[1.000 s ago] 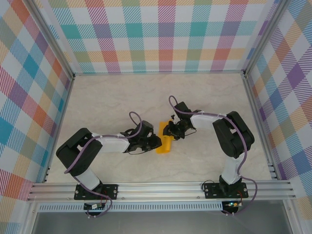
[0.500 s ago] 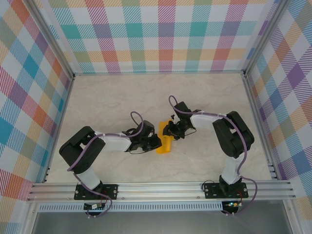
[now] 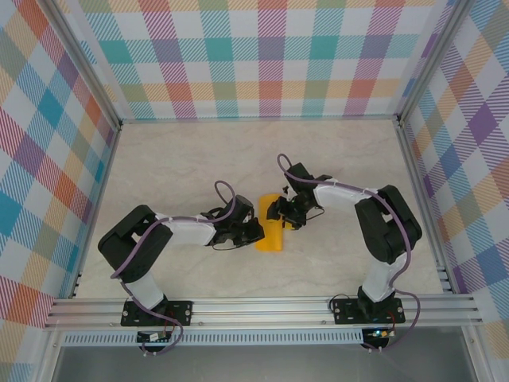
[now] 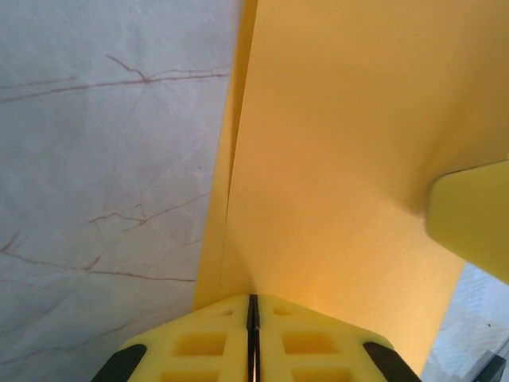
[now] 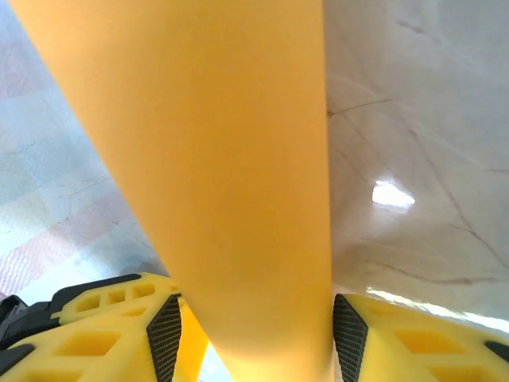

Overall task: Fold a paper plane with a square sheet of paper (pick it up from the middle)
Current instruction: Hold the square sheet of paper at the center of the table, then fold the square sheet of paper in half at the center of the table.

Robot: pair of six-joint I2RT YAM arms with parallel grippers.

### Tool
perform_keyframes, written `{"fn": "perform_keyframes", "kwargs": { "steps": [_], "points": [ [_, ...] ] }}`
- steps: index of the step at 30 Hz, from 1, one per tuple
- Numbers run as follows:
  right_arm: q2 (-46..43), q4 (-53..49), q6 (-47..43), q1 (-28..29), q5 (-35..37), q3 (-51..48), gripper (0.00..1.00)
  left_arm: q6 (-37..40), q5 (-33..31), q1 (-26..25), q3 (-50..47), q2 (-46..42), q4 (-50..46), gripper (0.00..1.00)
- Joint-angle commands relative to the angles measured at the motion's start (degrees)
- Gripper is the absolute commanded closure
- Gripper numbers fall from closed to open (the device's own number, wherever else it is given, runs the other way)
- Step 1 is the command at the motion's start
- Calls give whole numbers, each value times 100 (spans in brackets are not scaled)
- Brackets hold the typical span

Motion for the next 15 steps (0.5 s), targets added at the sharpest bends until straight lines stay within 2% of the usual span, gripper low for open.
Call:
{"fn": "perform_keyframes", "kwargs": {
  "steps": [1,10,15],
  "points": [
    [-50,-264,-382,-20,302,146,45,146,-146,-54,-27,130,-623,90],
    [284,60,-564,-19,330,134,49,235,-143,-55,220,-6,-891,90],
    [422,95,-454,-28,501,84,55,483,-254,-57,695,-62,-1417,85]
  ]
}}
